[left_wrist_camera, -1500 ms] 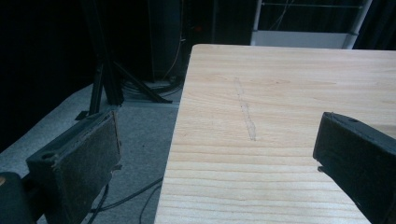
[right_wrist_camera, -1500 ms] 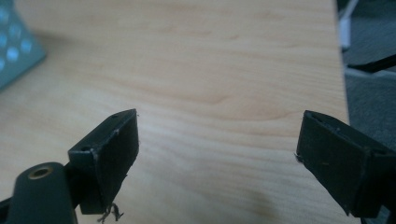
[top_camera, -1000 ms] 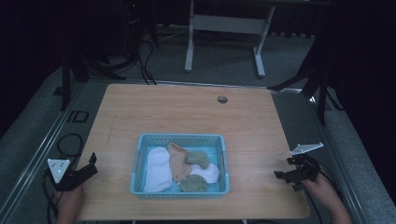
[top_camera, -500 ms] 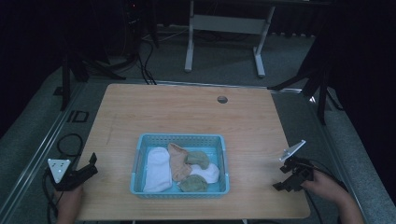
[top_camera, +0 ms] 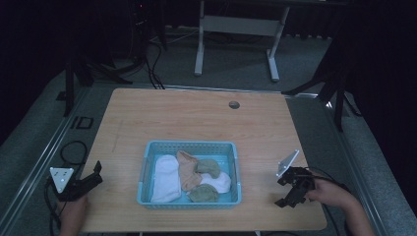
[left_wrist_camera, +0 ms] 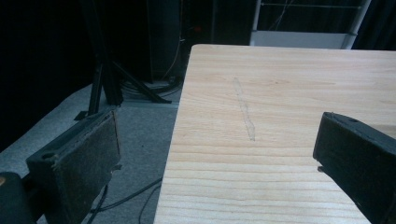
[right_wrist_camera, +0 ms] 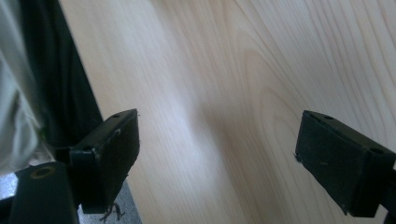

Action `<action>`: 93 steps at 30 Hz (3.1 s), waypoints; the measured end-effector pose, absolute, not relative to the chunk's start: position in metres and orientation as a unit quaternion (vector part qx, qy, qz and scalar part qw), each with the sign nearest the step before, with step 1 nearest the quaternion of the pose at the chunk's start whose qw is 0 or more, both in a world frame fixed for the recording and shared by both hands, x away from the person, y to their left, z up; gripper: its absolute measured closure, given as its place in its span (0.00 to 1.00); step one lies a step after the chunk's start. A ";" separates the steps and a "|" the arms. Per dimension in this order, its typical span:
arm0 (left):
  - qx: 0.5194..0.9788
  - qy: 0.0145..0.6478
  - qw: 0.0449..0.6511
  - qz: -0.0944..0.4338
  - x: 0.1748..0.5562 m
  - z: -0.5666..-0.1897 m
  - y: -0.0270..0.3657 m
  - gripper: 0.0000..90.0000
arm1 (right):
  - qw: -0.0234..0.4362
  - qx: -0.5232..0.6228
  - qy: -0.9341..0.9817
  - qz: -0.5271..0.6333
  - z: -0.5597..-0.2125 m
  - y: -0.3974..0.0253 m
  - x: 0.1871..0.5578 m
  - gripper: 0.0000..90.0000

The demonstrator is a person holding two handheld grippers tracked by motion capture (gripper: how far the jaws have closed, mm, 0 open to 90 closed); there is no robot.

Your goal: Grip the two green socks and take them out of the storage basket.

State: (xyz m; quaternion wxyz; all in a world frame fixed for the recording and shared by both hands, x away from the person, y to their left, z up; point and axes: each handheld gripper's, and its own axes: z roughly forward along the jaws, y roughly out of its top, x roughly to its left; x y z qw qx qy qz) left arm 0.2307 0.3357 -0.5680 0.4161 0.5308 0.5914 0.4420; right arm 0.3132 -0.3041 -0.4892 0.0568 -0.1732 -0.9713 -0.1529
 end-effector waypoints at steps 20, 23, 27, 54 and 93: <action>0.530 0.590 0.416 0.444 0.230 -0.568 0.335 0.00 | 0.062 -0.069 -0.986 -0.141 -0.457 -0.230 0.310 0.15; 0.531 0.590 0.416 0.444 0.230 -0.568 0.335 0.00 | 0.058 -0.056 -0.987 -0.139 -0.449 -0.219 0.310 0.15; 0.530 0.590 0.416 0.444 0.230 -0.568 0.335 0.00 | 0.054 -0.044 -0.988 -0.138 -0.441 -0.208 0.311 0.15; 0.531 0.590 0.416 0.443 0.230 -0.568 0.335 0.00 | 0.034 0.022 -0.991 -0.128 -0.423 -0.134 0.310 0.15; 0.533 0.589 0.415 0.443 0.230 -0.568 0.335 0.00 | 0.034 0.050 -0.993 -0.102 -0.481 -0.073 0.328 0.41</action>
